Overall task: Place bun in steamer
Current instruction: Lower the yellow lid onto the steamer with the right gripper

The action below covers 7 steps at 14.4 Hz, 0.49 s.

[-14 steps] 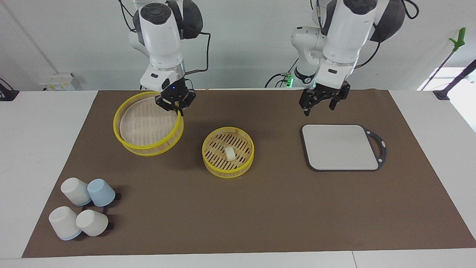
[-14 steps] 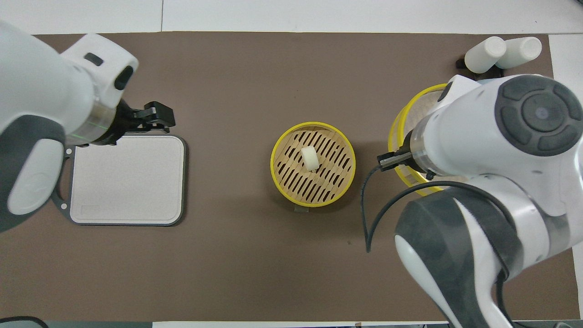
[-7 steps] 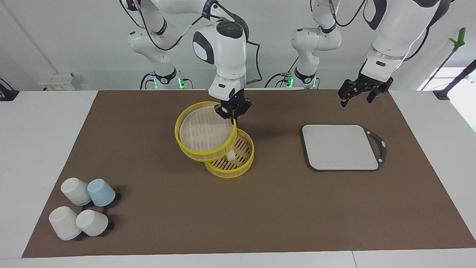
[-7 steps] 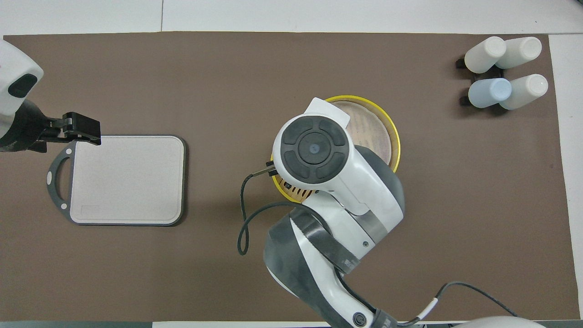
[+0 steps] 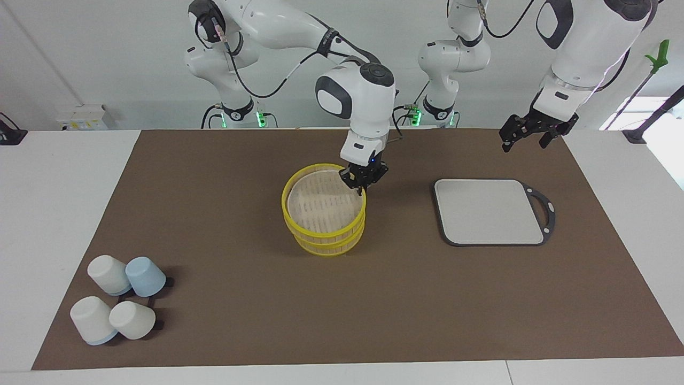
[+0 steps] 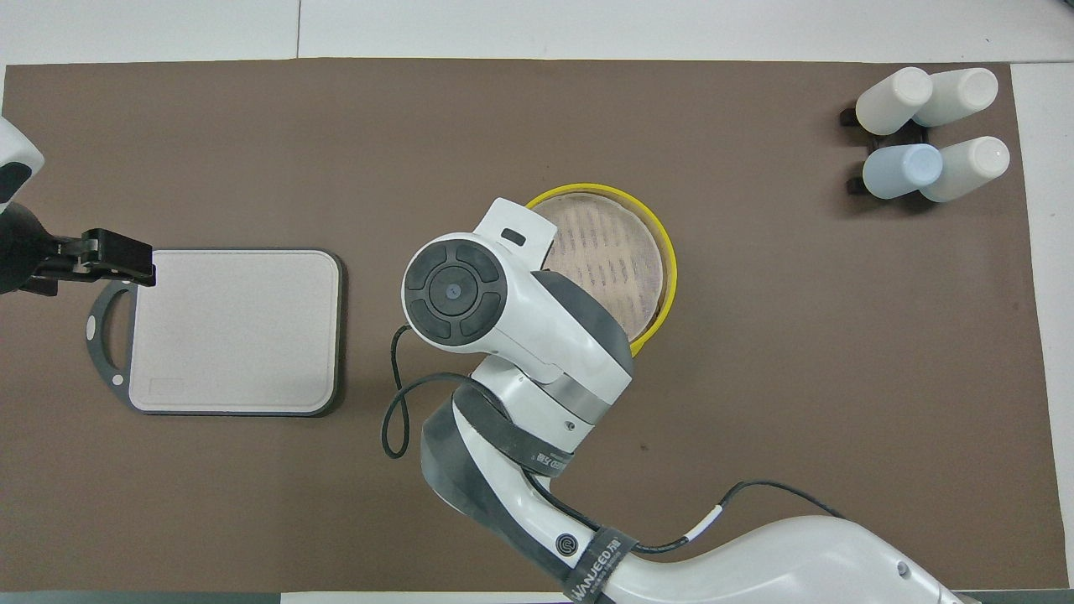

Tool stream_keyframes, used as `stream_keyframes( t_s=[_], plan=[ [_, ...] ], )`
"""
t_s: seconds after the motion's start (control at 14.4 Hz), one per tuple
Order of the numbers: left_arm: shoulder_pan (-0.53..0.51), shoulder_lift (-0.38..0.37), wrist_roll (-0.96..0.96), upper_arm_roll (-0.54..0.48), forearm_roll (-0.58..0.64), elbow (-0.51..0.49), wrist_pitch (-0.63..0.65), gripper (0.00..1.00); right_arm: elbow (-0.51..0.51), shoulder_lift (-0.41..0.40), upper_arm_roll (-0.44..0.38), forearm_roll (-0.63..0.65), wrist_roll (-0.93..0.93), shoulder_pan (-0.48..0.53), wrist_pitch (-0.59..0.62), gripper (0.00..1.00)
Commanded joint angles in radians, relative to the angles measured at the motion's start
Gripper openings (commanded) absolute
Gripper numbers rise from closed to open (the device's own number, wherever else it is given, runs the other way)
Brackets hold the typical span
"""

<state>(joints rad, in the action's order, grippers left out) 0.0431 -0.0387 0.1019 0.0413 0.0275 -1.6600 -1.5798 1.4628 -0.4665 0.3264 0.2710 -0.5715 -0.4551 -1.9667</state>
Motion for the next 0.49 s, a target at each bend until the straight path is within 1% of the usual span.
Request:
stream_keyframes(
  t_s=[0.0,0.14,0.28,0.42],
  plan=[
    [-0.005,-0.061,-0.014,0.005,-0.012,-0.102,-0.071,1.00,-0.030,-0.017,0.000,0.027,-0.019,0.013,-0.020,0.00],
    [0.003,-0.073,-0.011,0.003,-0.015,-0.138,-0.107,1.00,0.014,-0.015,0.000,0.025,-0.021,0.019,-0.067,0.00],
    [0.003,-0.072,-0.016,0.005,-0.015,-0.139,-0.112,1.00,0.025,-0.015,-0.001,0.024,-0.024,0.015,-0.067,0.00],
    [-0.003,-0.063,-0.062,0.005,-0.017,-0.133,-0.120,1.00,0.039,-0.012,-0.001,0.024,-0.025,0.015,-0.057,0.00]
  ],
)
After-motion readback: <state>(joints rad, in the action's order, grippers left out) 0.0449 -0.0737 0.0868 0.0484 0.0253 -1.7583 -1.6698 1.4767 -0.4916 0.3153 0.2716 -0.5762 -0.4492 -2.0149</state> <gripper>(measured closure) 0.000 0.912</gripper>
